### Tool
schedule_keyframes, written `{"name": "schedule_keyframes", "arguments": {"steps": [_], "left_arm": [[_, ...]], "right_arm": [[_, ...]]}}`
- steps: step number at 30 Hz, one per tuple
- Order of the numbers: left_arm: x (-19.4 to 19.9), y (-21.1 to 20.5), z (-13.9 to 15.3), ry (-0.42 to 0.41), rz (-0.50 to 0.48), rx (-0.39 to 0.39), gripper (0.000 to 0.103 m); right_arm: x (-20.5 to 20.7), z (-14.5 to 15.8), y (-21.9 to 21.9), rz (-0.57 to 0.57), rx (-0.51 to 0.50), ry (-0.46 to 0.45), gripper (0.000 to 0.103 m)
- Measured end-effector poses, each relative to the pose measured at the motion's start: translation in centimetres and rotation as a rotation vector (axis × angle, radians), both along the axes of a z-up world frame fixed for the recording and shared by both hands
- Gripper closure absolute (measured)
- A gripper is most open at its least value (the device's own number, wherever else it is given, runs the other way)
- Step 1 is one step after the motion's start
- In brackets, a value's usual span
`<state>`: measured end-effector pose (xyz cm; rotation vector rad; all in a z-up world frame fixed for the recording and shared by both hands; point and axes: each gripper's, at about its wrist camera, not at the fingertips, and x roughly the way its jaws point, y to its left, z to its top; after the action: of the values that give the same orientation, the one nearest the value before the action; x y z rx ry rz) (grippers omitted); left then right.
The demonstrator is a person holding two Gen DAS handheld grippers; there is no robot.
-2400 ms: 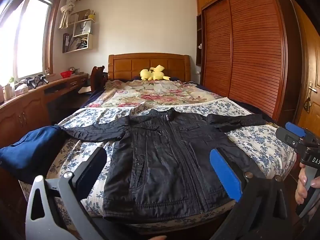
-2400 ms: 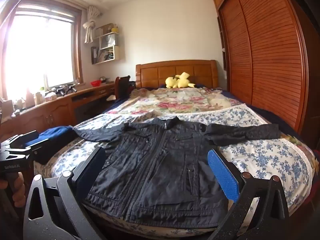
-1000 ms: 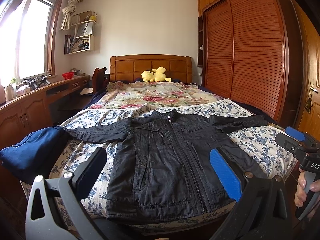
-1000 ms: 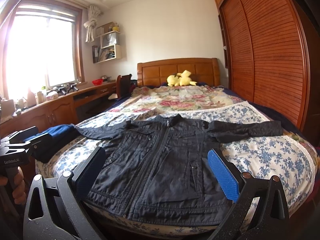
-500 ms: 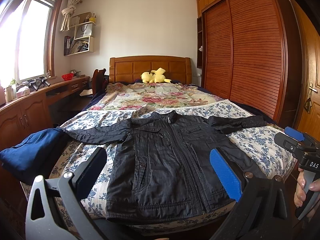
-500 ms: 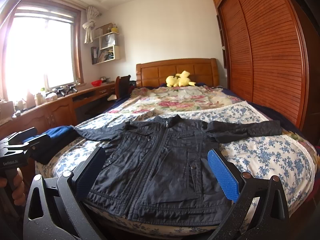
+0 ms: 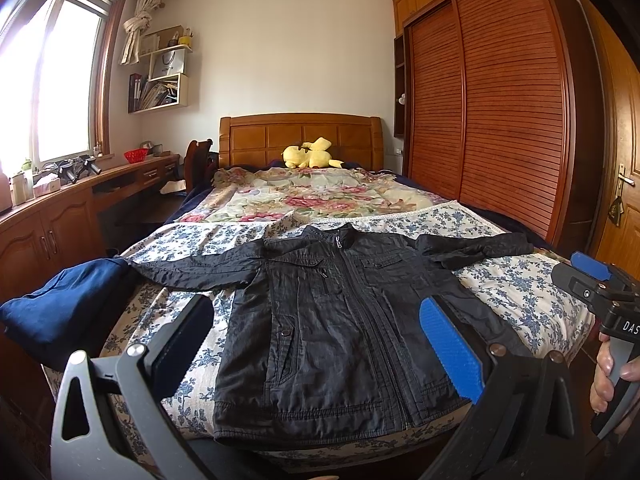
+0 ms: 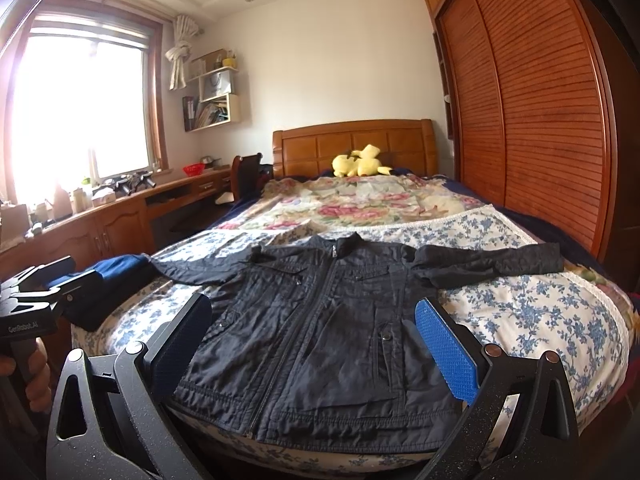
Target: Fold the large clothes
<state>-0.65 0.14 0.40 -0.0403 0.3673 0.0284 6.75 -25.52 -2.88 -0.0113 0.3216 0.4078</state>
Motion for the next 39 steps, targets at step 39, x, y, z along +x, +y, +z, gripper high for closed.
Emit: {"name": "schedule_keyframes", "arguments": {"steps": [39], "left_arm": [[7.1,3.5,-8.2,0.168,0.005,-0.007,0.000]], "right_arm": [[6.8,-5.4,2.8,0.025,-0.062,0.108,0.000]]}}
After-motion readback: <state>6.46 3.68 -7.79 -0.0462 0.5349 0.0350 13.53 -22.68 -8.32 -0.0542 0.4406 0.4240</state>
